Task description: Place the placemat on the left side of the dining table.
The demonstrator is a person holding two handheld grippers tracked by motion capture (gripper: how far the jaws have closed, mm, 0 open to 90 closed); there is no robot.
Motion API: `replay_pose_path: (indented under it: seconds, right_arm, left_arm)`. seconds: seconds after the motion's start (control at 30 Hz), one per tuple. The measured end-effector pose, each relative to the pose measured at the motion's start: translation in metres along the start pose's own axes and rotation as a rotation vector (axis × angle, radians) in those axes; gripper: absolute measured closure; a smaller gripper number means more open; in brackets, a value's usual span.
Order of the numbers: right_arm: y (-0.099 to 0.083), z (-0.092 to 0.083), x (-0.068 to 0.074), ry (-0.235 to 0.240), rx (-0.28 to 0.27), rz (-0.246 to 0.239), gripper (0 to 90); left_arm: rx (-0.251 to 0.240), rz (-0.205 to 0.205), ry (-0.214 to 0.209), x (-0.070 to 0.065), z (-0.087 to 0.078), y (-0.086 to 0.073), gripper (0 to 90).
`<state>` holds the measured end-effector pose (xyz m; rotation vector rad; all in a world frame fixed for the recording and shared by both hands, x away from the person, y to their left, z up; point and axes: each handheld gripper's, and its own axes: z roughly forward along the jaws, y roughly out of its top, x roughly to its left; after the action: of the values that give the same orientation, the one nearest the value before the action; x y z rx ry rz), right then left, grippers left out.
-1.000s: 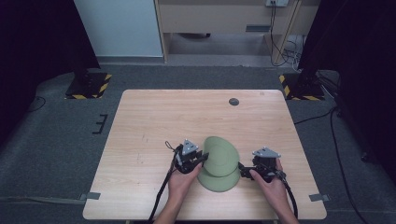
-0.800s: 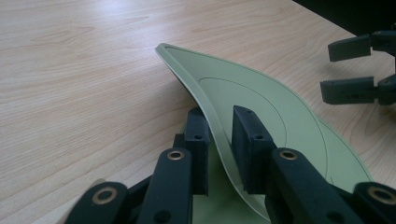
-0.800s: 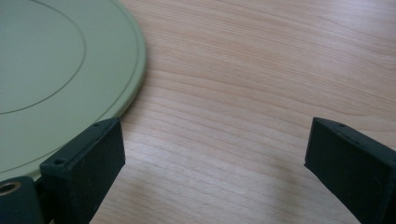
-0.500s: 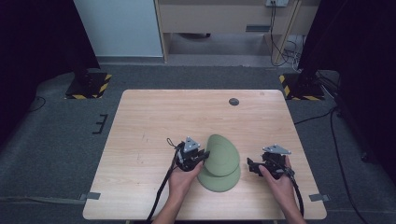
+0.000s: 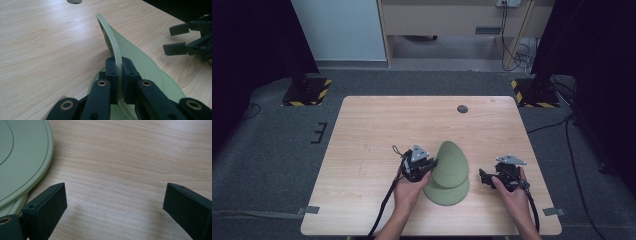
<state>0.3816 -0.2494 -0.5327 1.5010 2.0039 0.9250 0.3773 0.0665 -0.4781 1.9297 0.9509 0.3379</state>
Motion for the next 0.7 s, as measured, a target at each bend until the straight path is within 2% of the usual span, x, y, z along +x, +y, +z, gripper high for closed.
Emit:
replay_pose_path:
  seconds: [0.7]
  right_arm:
    - [-0.001,0.002,0.000,0.001,0.004,-0.006,5.4]
  left_arm:
    - [-0.029,0.026,-0.023,-0.002,-0.011,0.017,85.6]
